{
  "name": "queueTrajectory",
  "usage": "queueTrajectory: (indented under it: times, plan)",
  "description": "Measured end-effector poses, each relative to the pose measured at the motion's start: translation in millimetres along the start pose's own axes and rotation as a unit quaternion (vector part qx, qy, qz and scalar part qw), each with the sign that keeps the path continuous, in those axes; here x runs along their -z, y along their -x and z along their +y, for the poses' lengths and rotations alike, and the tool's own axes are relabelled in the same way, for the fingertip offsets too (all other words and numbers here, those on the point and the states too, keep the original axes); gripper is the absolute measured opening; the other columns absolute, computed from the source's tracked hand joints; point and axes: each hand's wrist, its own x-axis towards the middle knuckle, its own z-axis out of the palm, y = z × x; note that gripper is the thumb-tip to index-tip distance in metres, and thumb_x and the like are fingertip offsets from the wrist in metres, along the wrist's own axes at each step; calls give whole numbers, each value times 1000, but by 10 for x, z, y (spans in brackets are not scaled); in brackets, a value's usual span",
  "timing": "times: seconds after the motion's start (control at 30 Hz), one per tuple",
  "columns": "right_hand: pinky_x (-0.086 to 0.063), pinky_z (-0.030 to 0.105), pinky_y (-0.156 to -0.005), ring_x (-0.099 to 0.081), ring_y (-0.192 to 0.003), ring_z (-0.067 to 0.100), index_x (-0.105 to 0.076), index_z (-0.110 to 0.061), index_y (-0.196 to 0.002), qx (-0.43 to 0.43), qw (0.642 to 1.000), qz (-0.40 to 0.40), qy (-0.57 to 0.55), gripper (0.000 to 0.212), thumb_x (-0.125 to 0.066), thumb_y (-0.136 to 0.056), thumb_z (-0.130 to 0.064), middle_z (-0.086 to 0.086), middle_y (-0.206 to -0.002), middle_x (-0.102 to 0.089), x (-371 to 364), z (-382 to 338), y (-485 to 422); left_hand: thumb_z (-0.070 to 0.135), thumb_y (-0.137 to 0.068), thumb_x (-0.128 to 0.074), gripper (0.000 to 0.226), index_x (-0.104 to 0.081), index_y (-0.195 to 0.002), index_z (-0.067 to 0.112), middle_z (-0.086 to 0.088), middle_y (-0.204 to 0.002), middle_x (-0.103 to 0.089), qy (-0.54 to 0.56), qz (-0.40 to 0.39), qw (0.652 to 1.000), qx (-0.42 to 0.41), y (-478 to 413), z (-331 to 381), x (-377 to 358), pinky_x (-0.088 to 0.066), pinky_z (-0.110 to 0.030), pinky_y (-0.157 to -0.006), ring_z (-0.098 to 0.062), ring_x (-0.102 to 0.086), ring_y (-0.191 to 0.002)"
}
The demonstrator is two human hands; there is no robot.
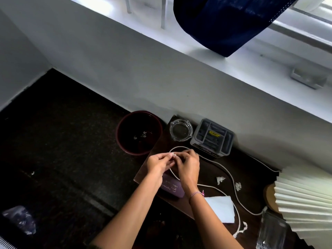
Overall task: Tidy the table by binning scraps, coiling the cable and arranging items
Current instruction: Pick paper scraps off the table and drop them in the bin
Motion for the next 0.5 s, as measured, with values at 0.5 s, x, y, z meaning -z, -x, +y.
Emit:
queueTrajectory:
  times: [0.5]
  plan:
    - [-36,-3,-67,-52,-72,-3,-64,-14,-113,-1,997,-57,-61,26,-54,-90,-9,-3,-96,-56,-162,32,-36,-9,-85,-57,31,-53,-115,-16,-21,-87,-62,64,188,976,-91,-625,808,464,-55,-18,-56,-16,-64,-59]
